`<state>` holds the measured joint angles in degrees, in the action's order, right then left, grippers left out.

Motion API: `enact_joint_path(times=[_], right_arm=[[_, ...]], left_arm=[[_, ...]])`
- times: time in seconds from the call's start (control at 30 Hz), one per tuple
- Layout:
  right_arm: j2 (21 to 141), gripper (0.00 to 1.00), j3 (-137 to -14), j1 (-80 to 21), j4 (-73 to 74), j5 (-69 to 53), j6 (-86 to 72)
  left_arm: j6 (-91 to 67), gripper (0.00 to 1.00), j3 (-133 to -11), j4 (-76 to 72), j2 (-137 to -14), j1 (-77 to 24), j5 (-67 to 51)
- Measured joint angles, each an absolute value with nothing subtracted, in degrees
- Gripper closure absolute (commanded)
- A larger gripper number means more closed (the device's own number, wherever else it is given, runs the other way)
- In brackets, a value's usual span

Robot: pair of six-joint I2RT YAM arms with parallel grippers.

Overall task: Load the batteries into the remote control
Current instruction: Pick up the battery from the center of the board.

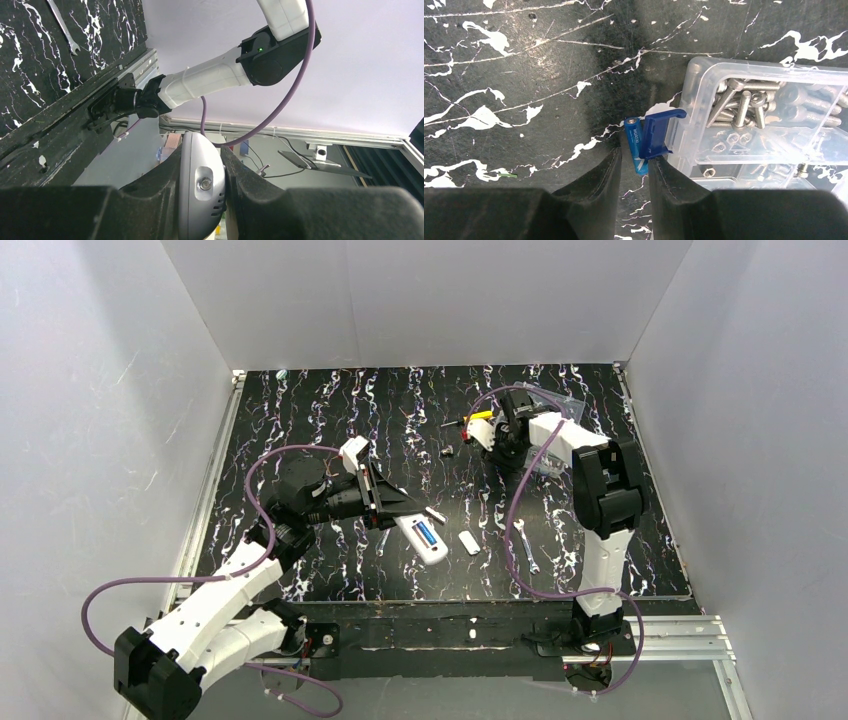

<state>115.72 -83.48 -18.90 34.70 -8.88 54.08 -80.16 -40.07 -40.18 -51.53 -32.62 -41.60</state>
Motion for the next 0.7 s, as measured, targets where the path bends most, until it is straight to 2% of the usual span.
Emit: enact_joint_path(times=[0.17,0.53,0.7], right_arm=[[115.87,0.68,-83.5,-19.68,34.87,-8.47,54.11],[116.51,0.83,-84.64,-21.19,37.45,-9.82,53.76],[116.73,0.83,-85.1,-21.23,38.28,-10.48,53.17]], left_arm=[[-80.18,1.0,-39.81,-40.14,-51.11,-32.32,-41.6],[-80.66,1.0,-39.79,-40.47,-51.07,-31.94,-41.65],[-81.03,1.0,-39.72,-40.64,-51.07,-31.86,-41.74]])
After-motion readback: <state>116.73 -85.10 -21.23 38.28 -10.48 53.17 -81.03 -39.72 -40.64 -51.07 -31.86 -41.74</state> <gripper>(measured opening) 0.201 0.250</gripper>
